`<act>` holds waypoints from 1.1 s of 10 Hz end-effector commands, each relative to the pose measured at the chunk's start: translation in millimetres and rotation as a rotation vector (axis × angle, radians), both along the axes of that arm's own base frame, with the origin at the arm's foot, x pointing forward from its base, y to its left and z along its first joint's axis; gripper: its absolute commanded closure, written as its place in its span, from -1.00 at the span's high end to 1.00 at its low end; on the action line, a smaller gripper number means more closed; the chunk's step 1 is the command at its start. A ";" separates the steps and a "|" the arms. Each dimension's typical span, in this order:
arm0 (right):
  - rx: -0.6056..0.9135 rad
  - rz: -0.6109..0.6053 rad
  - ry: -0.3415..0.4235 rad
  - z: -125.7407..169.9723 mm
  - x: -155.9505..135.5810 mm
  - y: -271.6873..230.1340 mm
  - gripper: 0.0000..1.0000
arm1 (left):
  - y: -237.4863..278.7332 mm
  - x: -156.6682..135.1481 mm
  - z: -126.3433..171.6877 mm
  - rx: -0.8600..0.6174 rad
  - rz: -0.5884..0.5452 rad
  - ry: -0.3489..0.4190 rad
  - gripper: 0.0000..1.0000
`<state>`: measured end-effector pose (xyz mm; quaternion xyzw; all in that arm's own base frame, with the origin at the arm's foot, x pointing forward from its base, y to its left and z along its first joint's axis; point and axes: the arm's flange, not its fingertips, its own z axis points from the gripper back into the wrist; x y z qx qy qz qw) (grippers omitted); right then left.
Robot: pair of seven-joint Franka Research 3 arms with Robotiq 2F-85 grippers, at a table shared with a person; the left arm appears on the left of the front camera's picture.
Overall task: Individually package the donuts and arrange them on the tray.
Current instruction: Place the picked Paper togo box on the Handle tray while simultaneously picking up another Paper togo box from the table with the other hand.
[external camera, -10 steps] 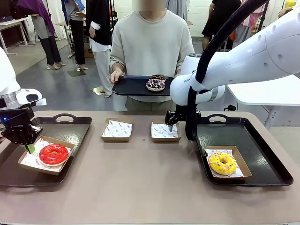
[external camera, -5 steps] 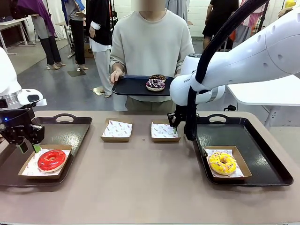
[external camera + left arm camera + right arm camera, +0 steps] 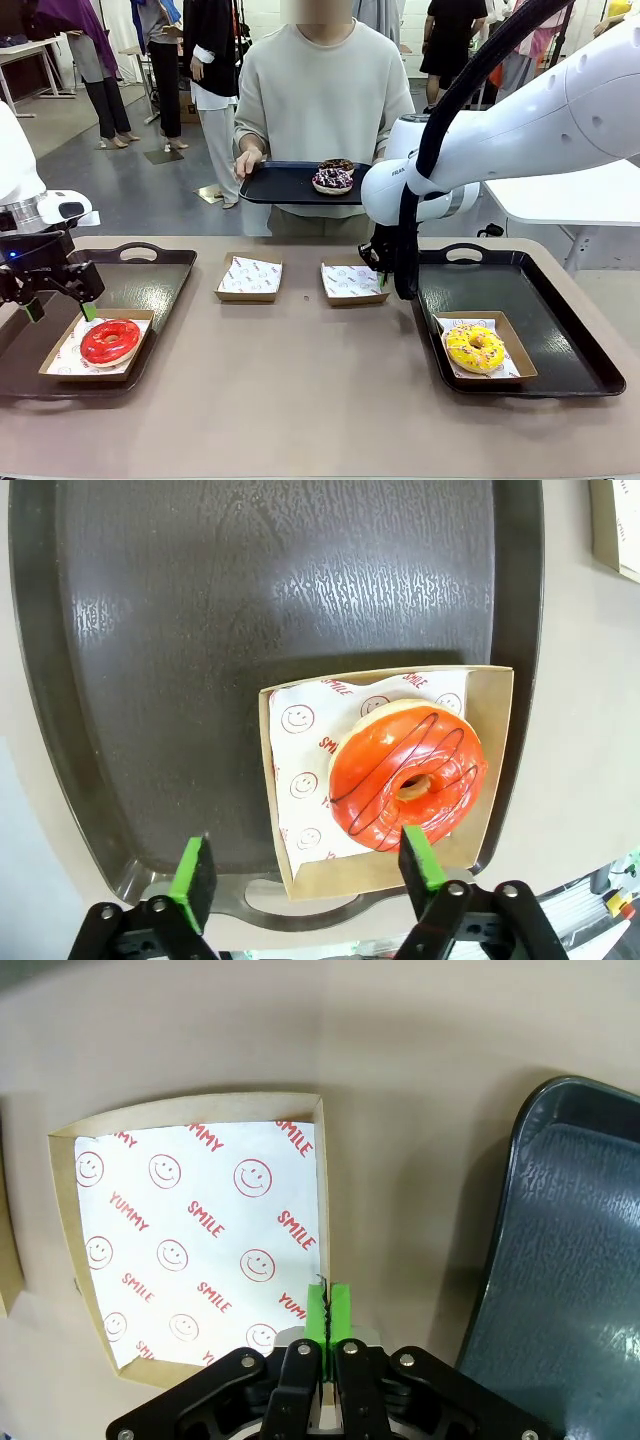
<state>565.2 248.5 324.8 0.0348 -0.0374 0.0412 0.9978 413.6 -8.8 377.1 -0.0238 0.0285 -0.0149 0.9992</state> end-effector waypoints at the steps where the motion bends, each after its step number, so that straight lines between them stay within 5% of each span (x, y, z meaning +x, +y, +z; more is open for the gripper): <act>1: -0.013 -0.040 -0.017 -3.0 1.9 1.7 -1.00 | -0.1 -3.3 0.6 -0.001 0.022 -0.014 0.92; 3: 0.021 -0.068 -0.010 9.6 0.8 3.4 -1.00 | 6.0 -7.9 15.3 -0.122 0.048 -0.011 0.92; 5: 0.055 -0.078 -0.037 50.0 -4.5 8.1 -1.00 | 29.2 -30.6 55.9 -0.470 0.013 -0.022 0.92; 7: 0.063 -0.074 -0.083 98.4 -12.3 20.1 -1.00 | 73.4 -58.0 91.8 -0.745 0.079 -0.118 0.92; 11: 0.054 -0.110 -0.106 139.3 -8.6 40.1 -1.00 | 192.3 -84.2 85.2 -1.162 0.240 -0.168 0.92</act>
